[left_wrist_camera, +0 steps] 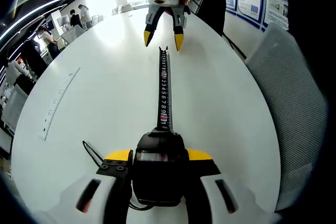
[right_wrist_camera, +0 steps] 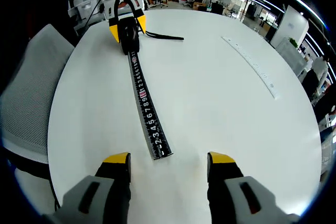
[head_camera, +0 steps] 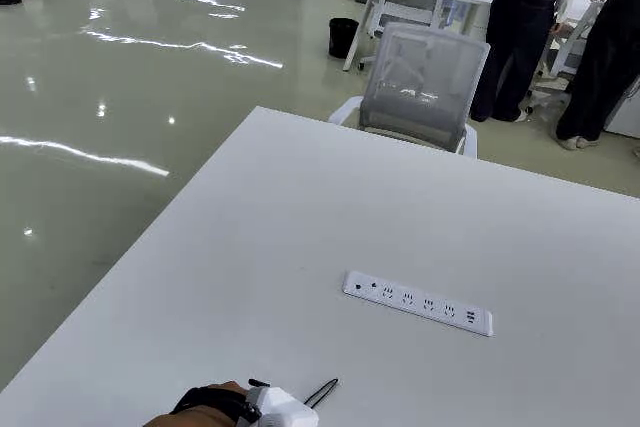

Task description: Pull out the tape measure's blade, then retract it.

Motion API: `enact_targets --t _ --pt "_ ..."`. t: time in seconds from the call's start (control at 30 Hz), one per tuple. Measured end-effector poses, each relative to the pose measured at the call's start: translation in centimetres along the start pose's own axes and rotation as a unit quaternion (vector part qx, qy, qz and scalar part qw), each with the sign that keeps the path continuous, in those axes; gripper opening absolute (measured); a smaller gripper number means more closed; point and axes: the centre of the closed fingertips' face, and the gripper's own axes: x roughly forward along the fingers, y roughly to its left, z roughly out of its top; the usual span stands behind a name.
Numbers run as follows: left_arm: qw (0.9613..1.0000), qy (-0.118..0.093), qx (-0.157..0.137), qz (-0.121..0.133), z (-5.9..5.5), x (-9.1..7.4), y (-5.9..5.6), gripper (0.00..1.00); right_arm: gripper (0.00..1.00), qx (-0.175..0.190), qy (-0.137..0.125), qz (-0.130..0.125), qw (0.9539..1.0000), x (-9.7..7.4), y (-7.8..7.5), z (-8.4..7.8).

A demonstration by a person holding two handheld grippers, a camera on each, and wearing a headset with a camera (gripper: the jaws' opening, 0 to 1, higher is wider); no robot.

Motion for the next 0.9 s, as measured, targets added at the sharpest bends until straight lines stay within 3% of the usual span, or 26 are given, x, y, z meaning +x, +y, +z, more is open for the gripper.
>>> enact_targets --t 0.13,0.23,0.3,0.37,0.47,0.53,0.6,0.7,0.77,0.9 --pt "0.9999 -0.011 -0.007 0.001 -0.2 0.1 0.2 0.35 0.72 0.058 -0.041 -0.02 0.9973 -1.3 -0.1 0.6" --pt "0.9998 -0.015 -0.009 0.004 0.2 -0.2 0.1 0.35 0.81 0.072 -0.044 -0.034 0.9958 -1.9 0.0 0.0" --pt "0.9994 -0.021 -0.027 0.005 0.1 -0.1 0.1 0.38 0.85 0.083 -0.047 -0.042 0.9946 -2.3 0.2 -0.5" --pt "0.9992 -0.017 -0.037 0.007 -0.2 -0.3 -0.1 0.49 0.87 0.092 -0.047 -0.049 0.9934 -2.7 0.4 -1.0" --pt "0.9958 -0.044 -0.079 0.009 -0.4 -0.4 -0.5 0.67 0.86 0.12 -0.055 -0.053 0.9899 -3.1 0.6 -1.5" --pt "0.9937 -0.055 -0.095 0.026 -0.8 -0.7 -0.1 0.79 0.88 0.131 -0.059 -0.056 0.988 -3.2 0.9 -1.7" --pt "0.9898 -0.069 -0.117 0.043 -0.9 -1.1 0.4 0.88 0.89 0.134 -0.059 -0.059 0.9875 -3.3 1.0 -1.8" --pt "0.9784 -0.098 -0.168 0.071 -1.4 -2.4 1.2 0.94 0.94 0.147 -0.062 -0.068 0.9848 -3.6 1.1 -1.7" --pt "0.974 -0.101 -0.184 0.085 -2.0 -3.0 1.5 0.95 0.96 0.145 -0.067 -0.07 0.9846 -3.8 1.3 -1.4" --pt "0.9605 -0.115 -0.226 0.115 -3.0 -4.8 2.2 0.99 1.0 0.152 -0.075 -0.089 0.9815 -4.2 1.1 -1.0"
